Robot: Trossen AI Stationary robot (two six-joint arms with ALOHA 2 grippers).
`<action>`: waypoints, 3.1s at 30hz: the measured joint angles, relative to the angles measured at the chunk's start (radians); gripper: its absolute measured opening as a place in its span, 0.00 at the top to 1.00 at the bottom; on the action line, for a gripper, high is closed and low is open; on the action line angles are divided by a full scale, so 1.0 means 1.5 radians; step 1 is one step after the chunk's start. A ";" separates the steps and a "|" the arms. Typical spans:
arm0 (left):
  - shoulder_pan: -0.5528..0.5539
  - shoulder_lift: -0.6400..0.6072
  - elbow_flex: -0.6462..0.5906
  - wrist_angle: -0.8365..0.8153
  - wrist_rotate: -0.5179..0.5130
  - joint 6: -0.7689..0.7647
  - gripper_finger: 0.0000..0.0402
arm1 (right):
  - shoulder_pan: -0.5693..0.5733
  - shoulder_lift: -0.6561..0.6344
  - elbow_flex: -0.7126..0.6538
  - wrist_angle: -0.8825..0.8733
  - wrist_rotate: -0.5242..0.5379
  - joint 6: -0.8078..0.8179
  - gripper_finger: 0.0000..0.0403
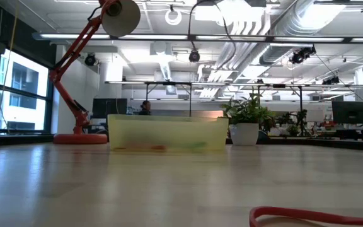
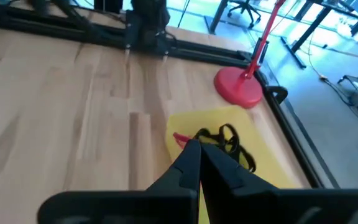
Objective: Pick and place rubber bands into bin
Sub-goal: Put the red rubber band into the yellow bin
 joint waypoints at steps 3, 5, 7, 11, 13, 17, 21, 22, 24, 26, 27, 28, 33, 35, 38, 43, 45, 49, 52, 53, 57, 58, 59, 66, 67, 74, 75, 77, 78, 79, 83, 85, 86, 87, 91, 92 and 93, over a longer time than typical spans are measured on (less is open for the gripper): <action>-0.016 -0.005 0.000 -0.002 -0.010 -0.019 0.76 | -0.041 0.001 0.000 0.027 -0.032 -0.030 1.00; -0.031 -0.012 0.000 -0.019 -0.017 -0.044 0.76 | -0.073 0.001 0.000 0.051 -0.057 -0.048 1.00; -0.044 -0.019 0.000 -0.040 -0.024 -0.073 0.76 | -0.105 0.001 0.000 0.075 -0.084 -0.060 1.00; -0.076 -0.031 0.000 -0.089 -0.034 -0.138 0.76 | -0.167 0.005 0.000 0.122 -0.137 -0.075 1.00; -0.096 -0.037 0.000 -0.104 -0.042 -0.163 0.76 | -0.195 0.009 0.000 0.143 -0.163 -0.084 1.00; -0.126 -0.048 0.000 -0.103 -0.065 -0.174 0.76 | -0.242 0.036 0.001 0.200 -0.215 -0.090 1.00; -0.143 -0.059 0.000 -0.103 -0.083 -0.185 0.76 | -0.276 0.077 0.001 0.245 -0.263 -0.088 1.00; -0.146 -0.061 0.000 -0.103 -0.085 -0.186 0.76 | -0.282 0.089 0.001 0.256 -0.270 -0.085 1.00; -0.147 -0.062 0.000 -0.103 -0.087 -0.190 0.76 | -0.293 0.113 0.001 0.270 -0.288 -0.073 1.00; -0.151 -0.062 0.000 -0.103 -0.086 -0.191 0.76 | -0.302 0.136 0.001 0.289 -0.308 -0.063 1.00; -0.152 -0.062 0.000 -0.103 -0.087 -0.191 0.76 | -0.305 0.148 0.001 0.298 -0.315 -0.057 1.00; -0.154 -0.062 0.000 -0.103 -0.087 -0.191 0.76 | -0.308 0.159 0.001 0.306 -0.320 -0.052 1.00; -0.155 -0.062 0.000 -0.103 -0.086 -0.194 0.76 | -0.316 0.211 0.001 0.334 -0.351 -0.027 1.00; -0.155 -0.062 0.000 -0.103 -0.086 -0.193 0.76 | -0.315 0.231 0.001 0.347 -0.356 -0.022 1.00; -0.154 -0.062 0.000 -0.103 -0.087 -0.193 0.76 | -0.315 0.261 0.001 0.369 -0.373 -0.001 1.00; -0.154 -0.062 0.000 -0.103 -0.087 -0.193 0.76 | -0.315 0.301 0.001 0.390 -0.394 0.027 1.00; -0.154 -0.062 0.000 -0.103 -0.087 -0.192 0.76 | -0.315 0.310 0.000 0.391 -0.402 0.035 1.00; -0.154 -0.061 0.000 -0.103 -0.087 -0.191 0.76 | -0.314 0.320 0.000 0.390 -0.404 0.039 1.00; -0.154 -0.061 0.000 -0.103 -0.087 -0.191 0.76 | -0.314 0.324 0.000 0.388 -0.414 0.039 1.00; -0.154 -0.061 0.000 -0.103 -0.087 -0.191 0.76 | -0.314 0.324 0.000 0.386 -0.420 0.041 1.00; -0.154 -0.061 0.000 -0.103 -0.087 -0.191 0.76 | -0.314 0.324 0.000 0.367 -0.427 0.054 1.00; -0.154 -0.061 0.000 -0.103 -0.087 -0.191 0.76 | -0.314 0.324 0.000 0.361 -0.429 0.054 1.00; -0.154 -0.061 0.000 -0.103 -0.087 -0.190 0.76 | -0.314 0.324 0.000 0.355 -0.435 0.055 1.00; -0.154 -0.061 0.000 -0.103 -0.095 -0.184 0.76 | -0.309 0.324 0.000 0.312 -0.468 0.067 0.88; -0.154 -0.061 0.000 -0.103 -0.099 -0.184 0.76 | -0.307 0.324 0.000 0.312 -0.469 0.069 0.85; -0.154 -0.061 0.000 -0.103 -0.105 -0.183 0.76 | -0.298 0.324 0.000 0.324 -0.474 0.091 0.62; -0.154 -0.061 0.000 -0.102 -0.105 -0.182 0.76 | -0.293 0.324 0.000 0.334 -0.481 0.093 0.59; -0.154 -0.061 0.000 -0.102 -0.105 -0.182 0.76 | -0.277 0.324 0.000 0.360 -0.483 0.101 0.56; -0.154 -0.061 0.000 -0.101 -0.108 -0.182 0.76 | -0.265 0.324 0.000 0.374 -0.482 0.106 0.55; -0.154 -0.061 0.000 -0.100 -0.114 -0.182 0.76 | -0.253 0.324 0.000 0.387 -0.482 0.108 0.54; -0.154 -0.061 0.000 -0.098 -0.137 -0.181 0.76 | -0.203 0.323 0.000 0.408 -0.452 0.116 0.53; -0.153 -0.061 0.000 -0.098 -0.139 -0.180 0.76 | -0.177 0.323 0.000 0.406 -0.442 0.117 0.54; -0.153 -0.061 0.000 -0.098 -0.139 -0.179 0.76 | -0.164 0.323 0.000 0.405 -0.437 0.121 0.55; -0.153 -0.061 0.000 -0.098 -0.139 -0.179 0.76 | -0.150 0.323 0.000 0.405 -0.432 0.124 0.56; -0.153 -0.061 0.000 -0.098 -0.139 -0.179 0.76 | -0.098 0.323 0.000 0.403 -0.413 0.126 0.60; -0.153 -0.061 0.000 -0.098 -0.139 -0.179 0.76 | -0.086 0.323 0.000 0.404 -0.405 0.126 0.61; -0.153 -0.061 0.000 -0.098 -0.139 -0.179 0.76 | -0.075 0.323 0.000 0.404 -0.395 0.126 0.62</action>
